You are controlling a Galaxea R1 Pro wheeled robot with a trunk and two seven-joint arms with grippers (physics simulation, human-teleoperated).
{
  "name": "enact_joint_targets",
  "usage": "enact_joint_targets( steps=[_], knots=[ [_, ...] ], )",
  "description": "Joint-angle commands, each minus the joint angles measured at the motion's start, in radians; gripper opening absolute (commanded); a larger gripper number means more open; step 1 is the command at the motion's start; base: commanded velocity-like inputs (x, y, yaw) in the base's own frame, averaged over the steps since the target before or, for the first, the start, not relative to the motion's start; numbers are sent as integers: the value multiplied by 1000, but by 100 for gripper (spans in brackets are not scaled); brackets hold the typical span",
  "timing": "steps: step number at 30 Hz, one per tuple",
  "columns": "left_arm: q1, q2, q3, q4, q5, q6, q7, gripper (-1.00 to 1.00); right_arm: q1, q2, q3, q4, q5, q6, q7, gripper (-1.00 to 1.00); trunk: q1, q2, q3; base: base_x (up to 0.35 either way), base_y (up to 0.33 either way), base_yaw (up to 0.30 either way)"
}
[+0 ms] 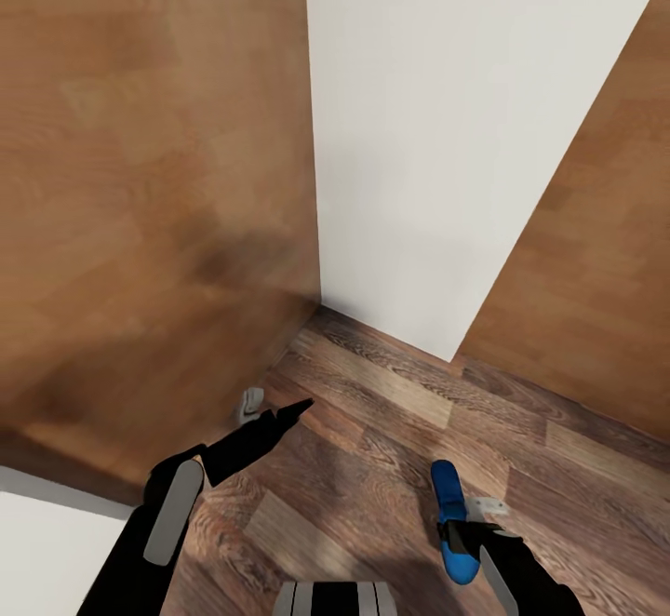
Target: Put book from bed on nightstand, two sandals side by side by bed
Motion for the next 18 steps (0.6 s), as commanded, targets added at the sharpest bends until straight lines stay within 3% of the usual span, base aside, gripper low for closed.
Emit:
enact_joint_targets(
  steps=[1,3,6,8,10,12,13,14,16,18],
  knots=[
    [-1,0,-5,16,0,5,-3,100,1,0,-2,-1,-1,2,17,-100,-1,0,3,0,0,0],
    [-1,2,-14,41,0,-1,-3,100,1,-8,-4,0,-2,-6,66,-100,-1,0,11,0,0,0],
    [-1,16,-21,87,-2,-15,-4,100,2,-83,-5,3,-33,-14,276,-100,-3,1,23,0,0,0],
    [-1,38,-23,123,-3,-23,-4,100,2,-139,-5,4,-105,-15,461,-100,-4,2,30,0,0,0],
    [-1,47,-23,152,-3,-38,-4,100,2,-175,-5,7,-177,-15,589,-100,-5,2,38,0,0,0],
    [-1,53,-27,213,-9,-86,-3,100,4,-247,-4,46,-264,-16,729,-100,-6,3,46,0,0,0],
    [-1,51,-44,268,-32,-130,-3,100,4,-283,-4,98,-287,-18,765,-100,-6,3,50,0,0,0],
    [-1,50,-66,304,-59,-166,-3,100,5,-298,-4,140,-296,-20,779,-100,-6,3,54,0,0,0],
    [-1,49,-117,350,-117,-232,-5,100,6,-316,-3,226,-308,-38,795,-100,-7,4,61,0,0,0],
    [-1,49,-144,368,-145,-261,-6,100,7,-326,-3,285,-315,-62,809,-100,-8,4,69,0,0,0]
  ],
)
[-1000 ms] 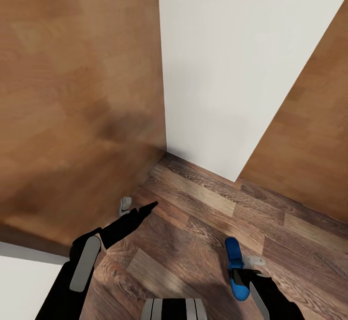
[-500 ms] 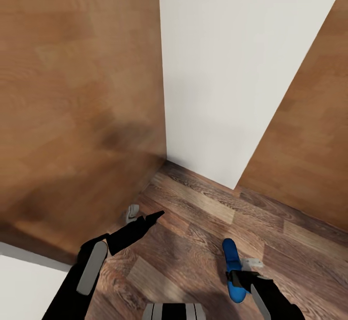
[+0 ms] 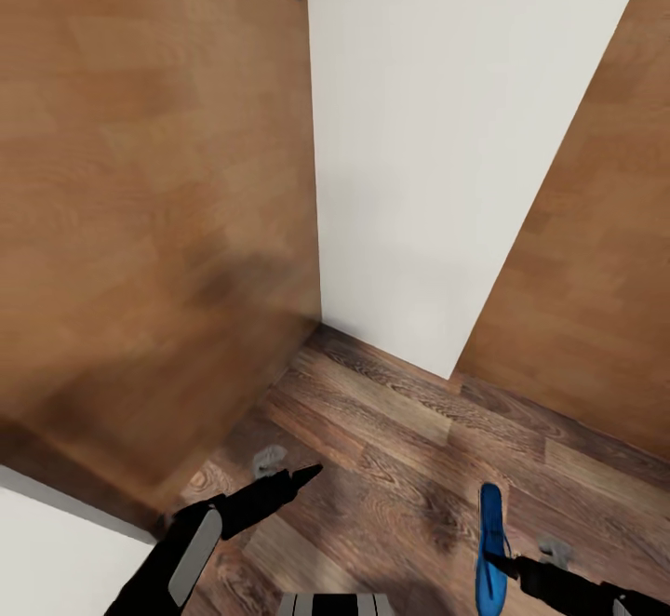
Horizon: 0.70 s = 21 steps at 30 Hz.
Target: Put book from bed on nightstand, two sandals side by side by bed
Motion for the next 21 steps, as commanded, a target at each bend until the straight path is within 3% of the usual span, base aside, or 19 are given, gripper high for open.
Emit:
enact_joint_targets(
  steps=[1,4,7,9,18,21],
  knots=[
    [0,1,-10,10,-3,-4,0,100,0,-12,-6,33,-9,-5,25,-100,-1,0,3,0,0,0],
    [0,4,-25,58,-20,-20,0,100,1,-39,-6,94,-13,-26,155,-100,-2,1,15,0,0,0],
    [0,6,-29,138,-36,-57,-1,100,2,-47,-6,113,-13,-34,300,-100,-3,1,26,0,0,0],
    [0,9,-30,168,-54,-102,-2,100,2,-49,-6,118,-13,-36,347,-100,-4,2,34,0,0,0],
    [2,13,-46,233,-183,-178,-3,100,2,-50,-6,121,-12,-40,376,-100,-8,4,69,0,0,0],
    [2,14,-46,282,-199,-226,-2,100,2,-49,-5,122,-11,-42,373,-100,-10,5,81,0,0,0]
  ],
)
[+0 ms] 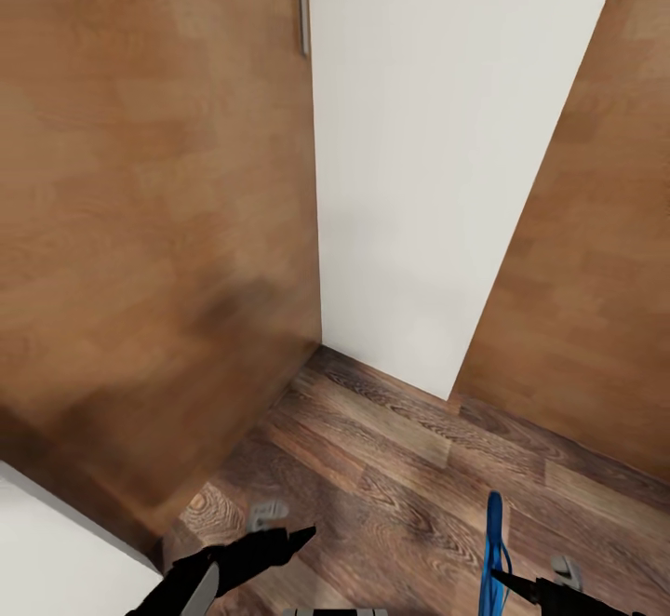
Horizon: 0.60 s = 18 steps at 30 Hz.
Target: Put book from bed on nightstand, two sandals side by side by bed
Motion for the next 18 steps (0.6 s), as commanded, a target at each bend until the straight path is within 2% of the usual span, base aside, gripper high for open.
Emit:
enact_joint_targets(
  steps=[1,4,10,14,15,17,18],
  knots=[
    [0,0,-1,23,7,-14,0,100,0,1,-7,0,4,5,1,-100,-1,0,3,0,0,0],
    [0,1,1,67,4,-64,1,100,0,2,-7,0,4,-26,-3,-100,-2,1,15,0,0,0],
    [1,1,-1,89,5,-85,4,100,0,9,-7,1,4,-44,-6,-100,-5,2,38,0,0,0],
    [2,0,-1,145,3,-98,6,100,0,10,-7,4,4,-45,-14,-100,-6,3,53,0,0,0],
    [2,2,1,160,3,-127,6,100,0,10,-7,10,4,-45,-15,-100,-7,3,57,0,0,0],
    [3,10,3,169,4,-143,6,100,0,10,-7,12,4,-45,-16,-100,-8,4,65,0,0,0],
    [3,26,4,173,4,-152,7,100,0,10,-7,16,4,-45,-16,-100,-8,4,69,0,0,0]
  ],
)
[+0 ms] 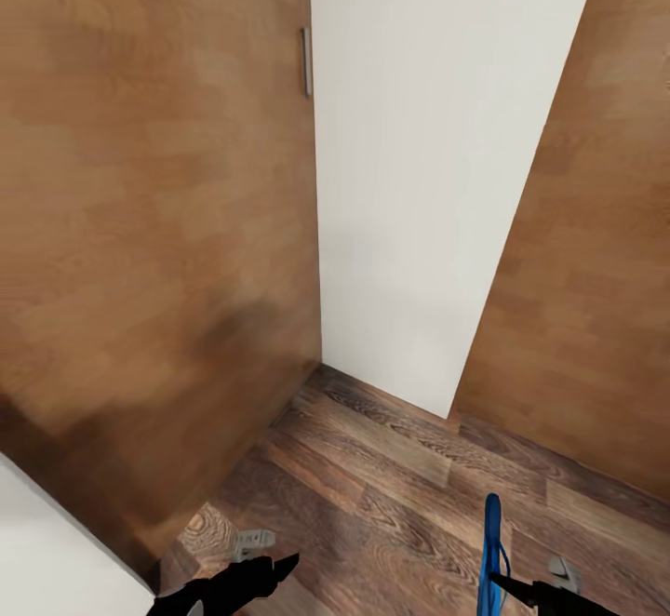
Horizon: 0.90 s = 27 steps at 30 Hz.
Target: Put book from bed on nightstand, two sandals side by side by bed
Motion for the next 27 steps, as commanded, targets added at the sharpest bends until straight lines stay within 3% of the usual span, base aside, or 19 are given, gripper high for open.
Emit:
enact_joint_targets(
  steps=[1,10,27],
  knots=[
    [-1,9,-4,0,11,6,-2,100,0,0,-8,10,4,10,4,-100,-1,0,3,0,0,0],
    [0,16,-5,1,11,-43,-2,100,0,0,-8,40,4,8,4,-100,-5,2,38,0,0,0],
    [0,16,-7,0,9,-49,-4,100,0,0,-8,42,4,8,5,-100,-12,6,104,0,0,0]
  ],
)
